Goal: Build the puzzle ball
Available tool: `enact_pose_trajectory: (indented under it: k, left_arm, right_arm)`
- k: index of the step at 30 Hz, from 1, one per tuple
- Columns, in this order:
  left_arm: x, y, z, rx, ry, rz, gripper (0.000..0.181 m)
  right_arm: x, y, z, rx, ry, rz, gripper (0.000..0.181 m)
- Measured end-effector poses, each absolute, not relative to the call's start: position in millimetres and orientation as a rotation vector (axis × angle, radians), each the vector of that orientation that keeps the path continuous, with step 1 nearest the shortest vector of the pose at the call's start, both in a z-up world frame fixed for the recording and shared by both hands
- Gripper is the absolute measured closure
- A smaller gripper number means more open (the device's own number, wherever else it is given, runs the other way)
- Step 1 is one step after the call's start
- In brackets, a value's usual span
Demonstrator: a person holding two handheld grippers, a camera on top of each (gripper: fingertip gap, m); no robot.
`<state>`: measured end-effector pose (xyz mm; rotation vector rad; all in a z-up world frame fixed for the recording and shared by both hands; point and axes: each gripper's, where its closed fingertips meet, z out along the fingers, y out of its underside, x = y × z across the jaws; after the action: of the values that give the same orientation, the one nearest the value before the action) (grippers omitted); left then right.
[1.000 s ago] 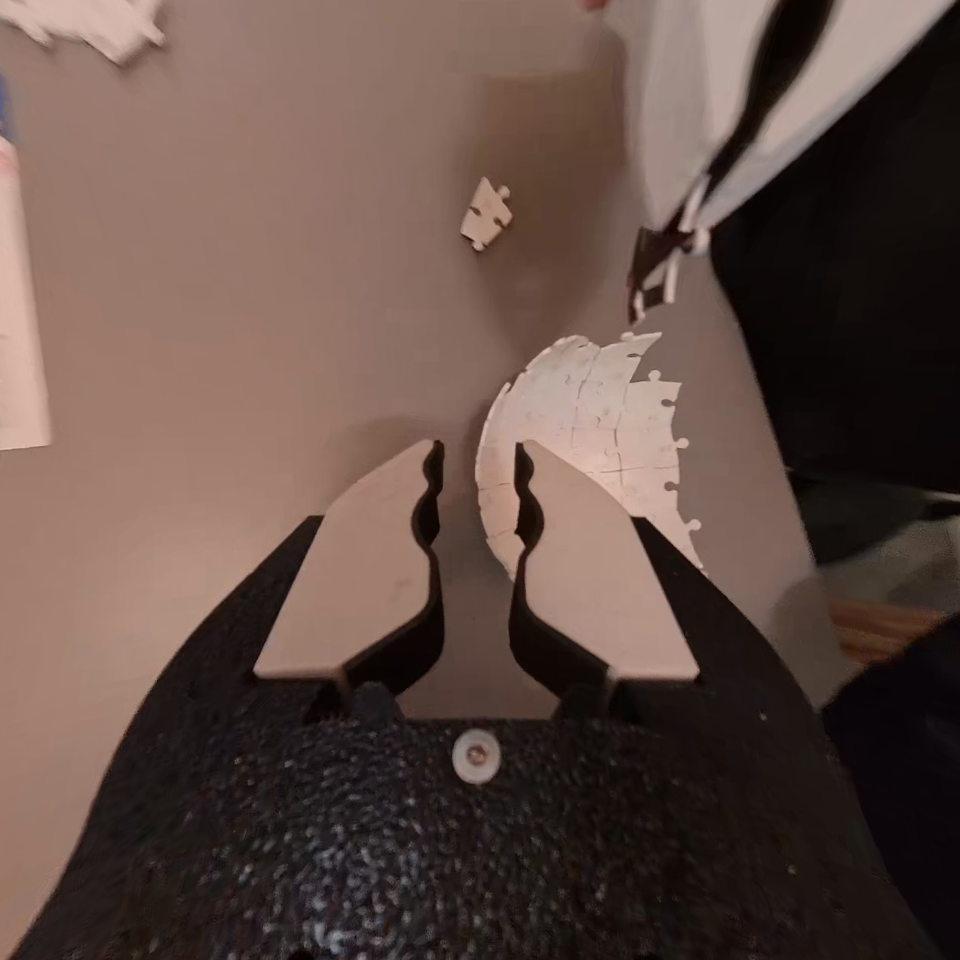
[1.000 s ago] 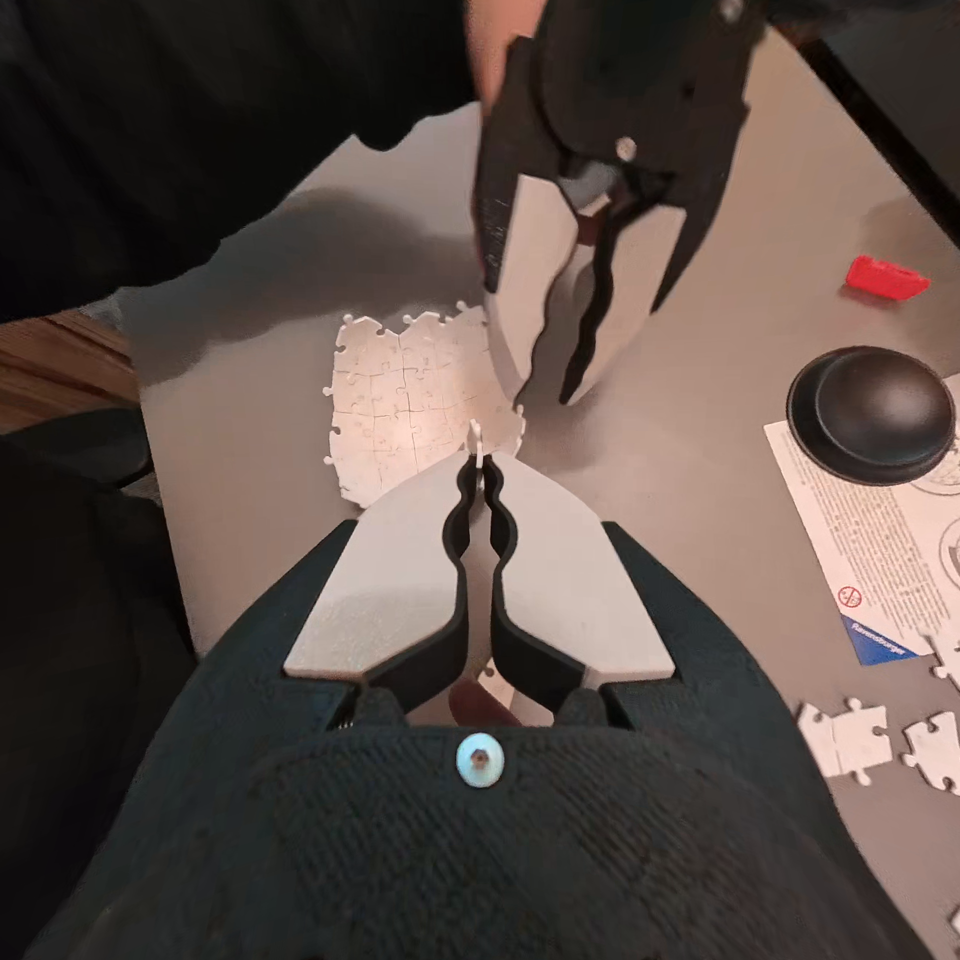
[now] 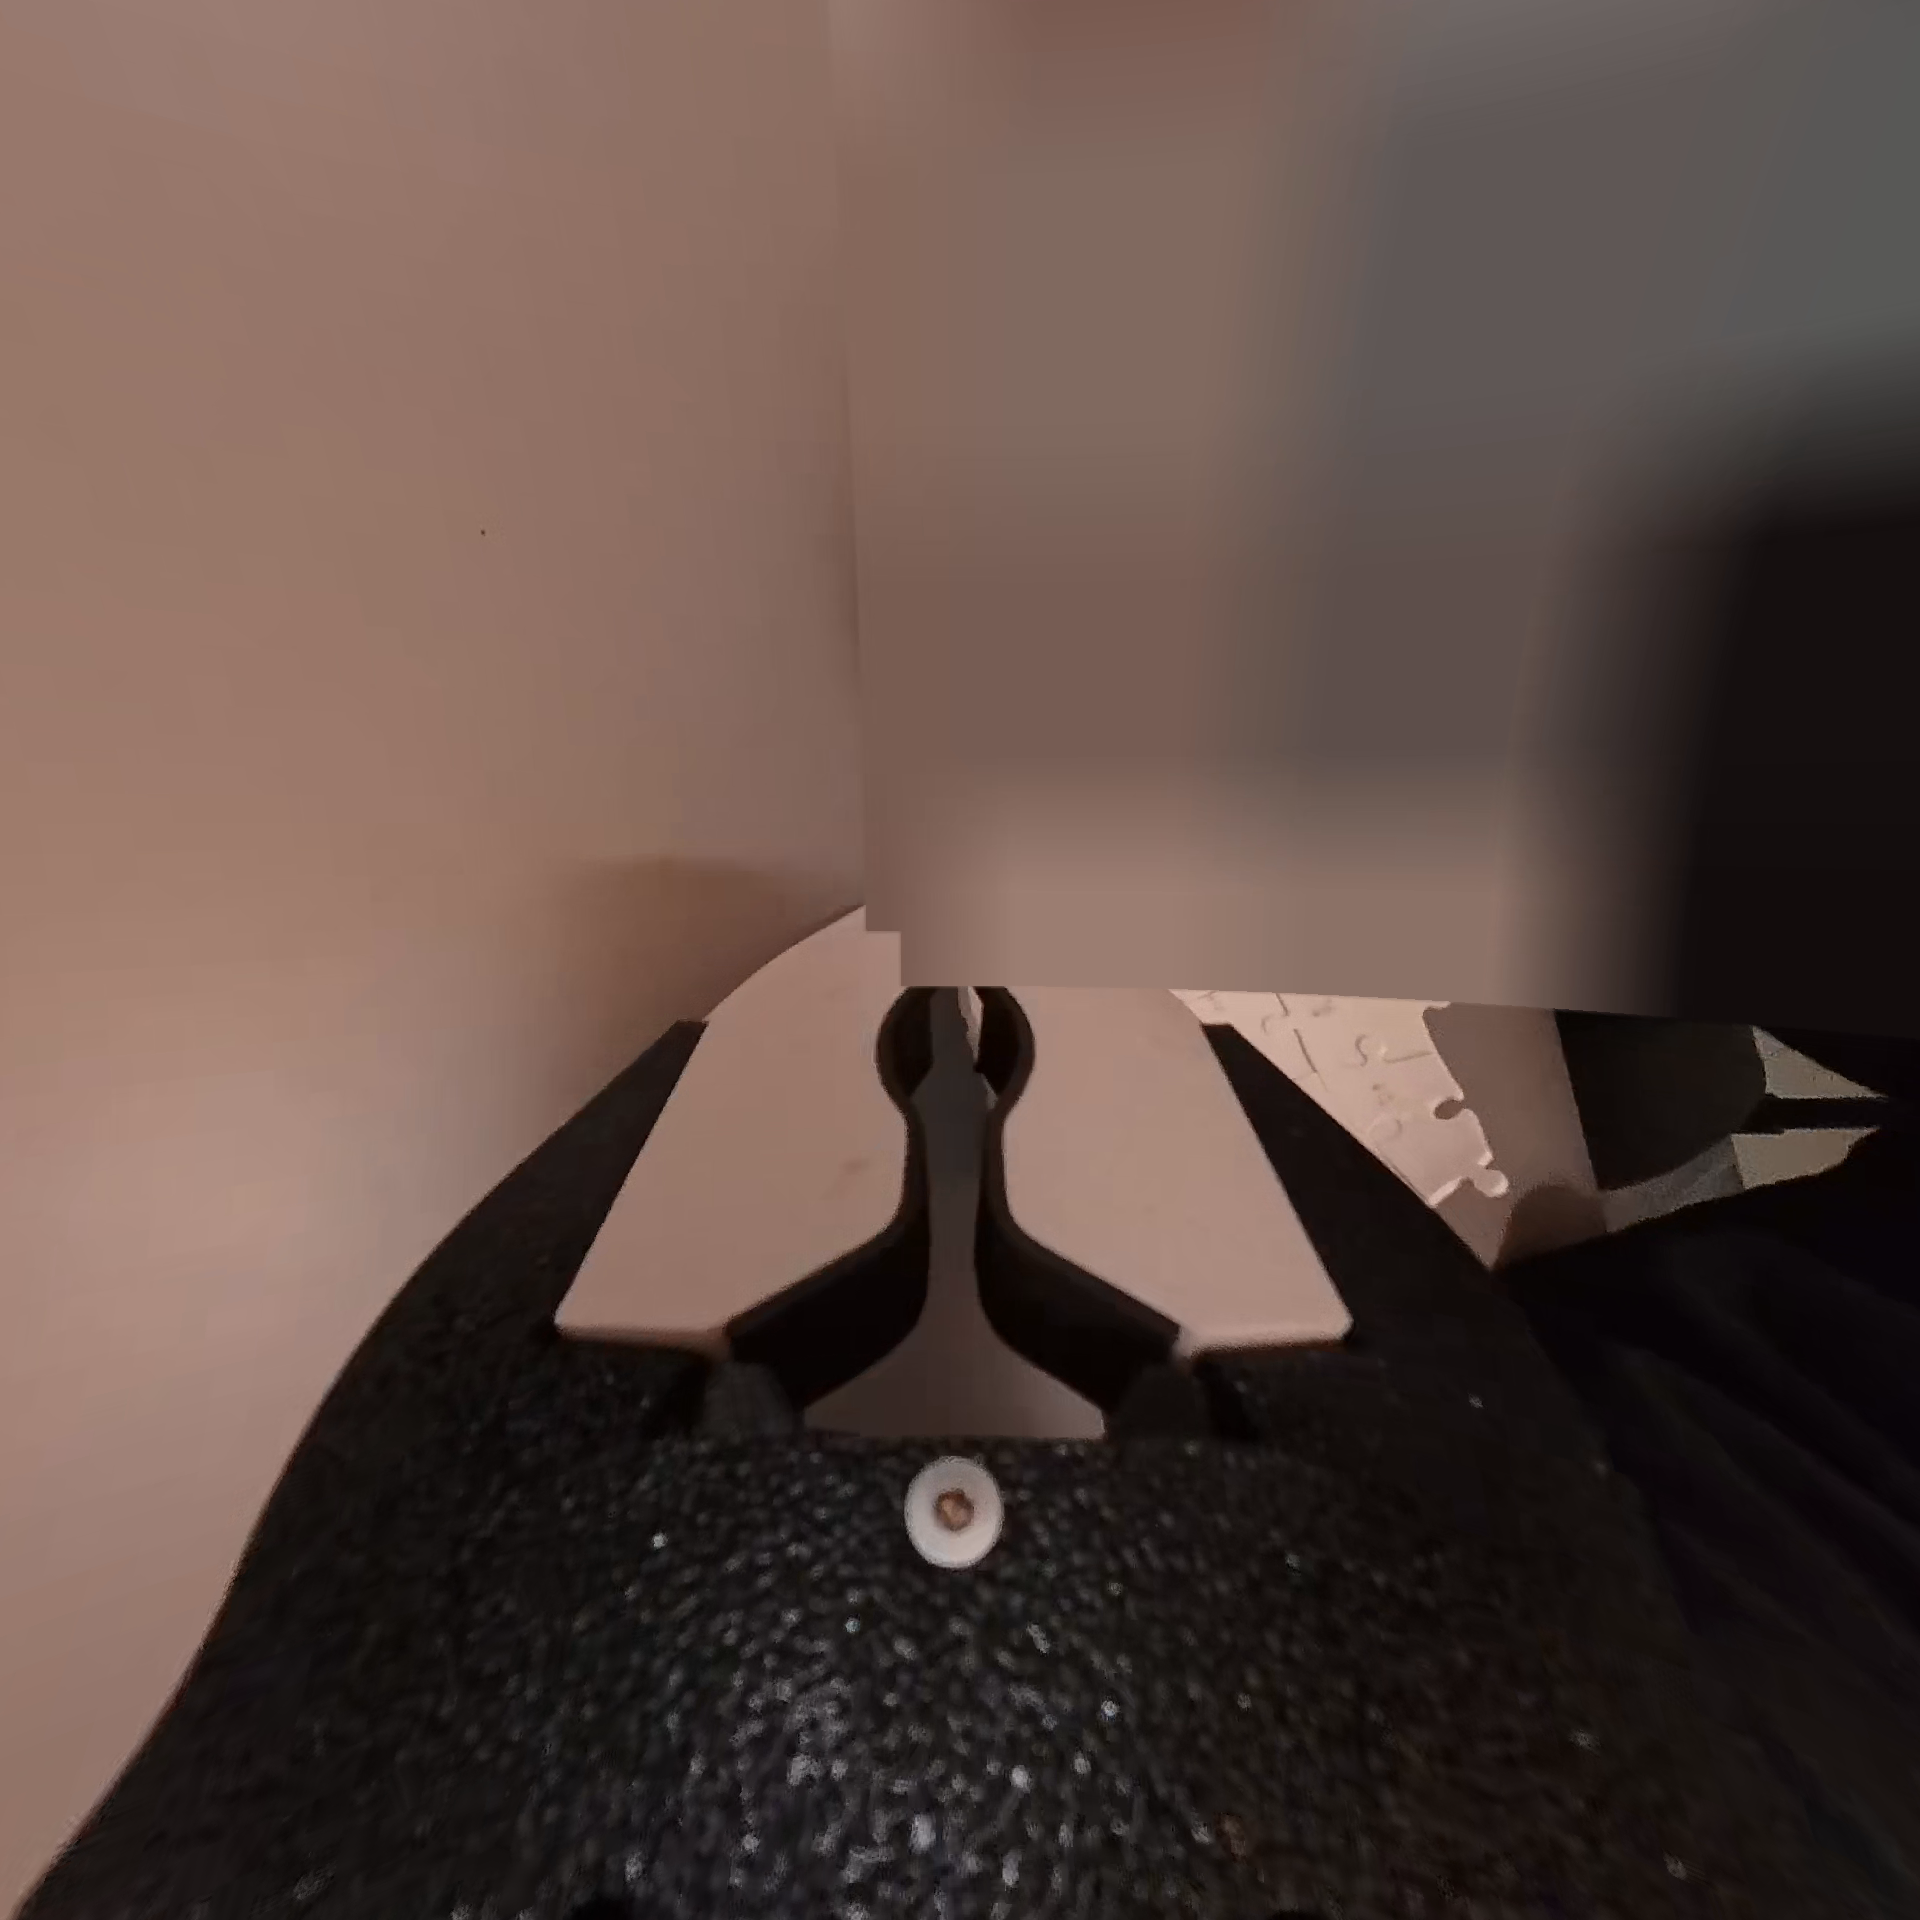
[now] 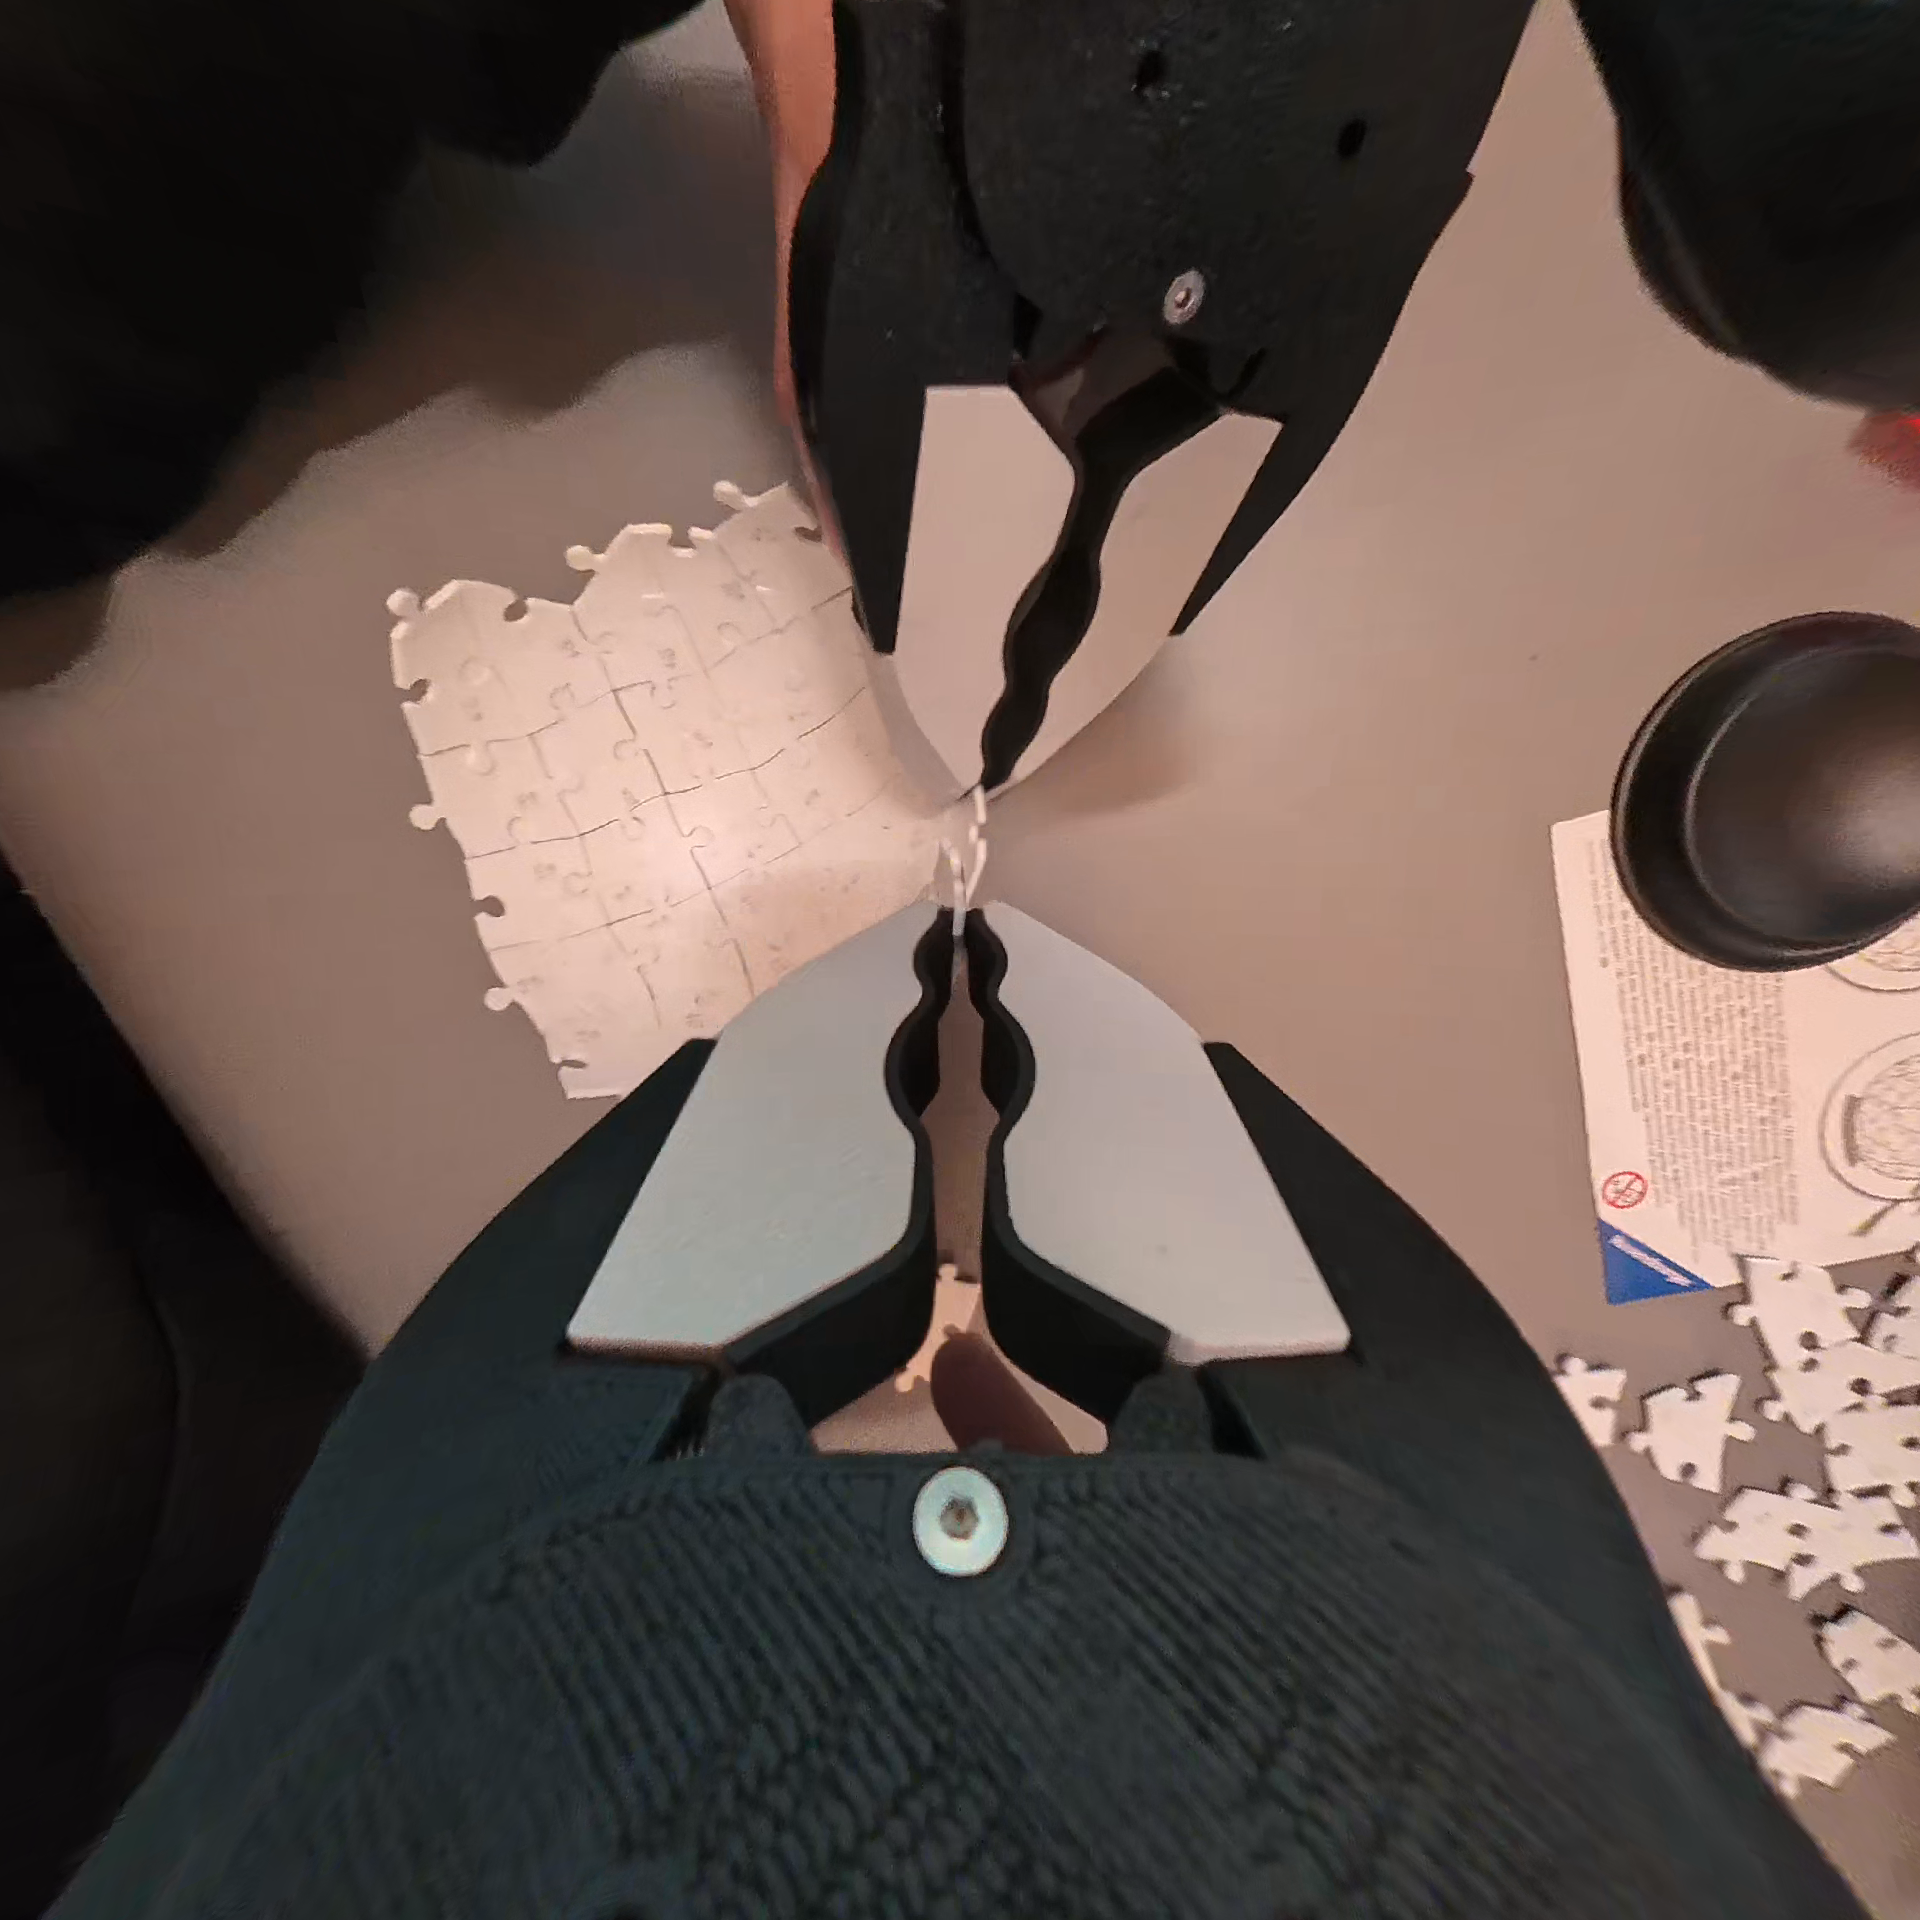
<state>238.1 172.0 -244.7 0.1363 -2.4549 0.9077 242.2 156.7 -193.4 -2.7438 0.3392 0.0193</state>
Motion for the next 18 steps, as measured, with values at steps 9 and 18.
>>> enact_pose_trajectory:
  k: [9, 18]
  left_arm:
    - [235, 176, -233, 0.158, -2.398, 0.968, 0.176]
    - [237, 175, -229, 0.162, -2.348, 1.065, 0.173]
  right_arm:
    - [245, 157, -199, -2.839, 0.317, -0.054, 0.179]
    - [246, 151, -201, -2.793, 0.291, -0.111, 0.179]
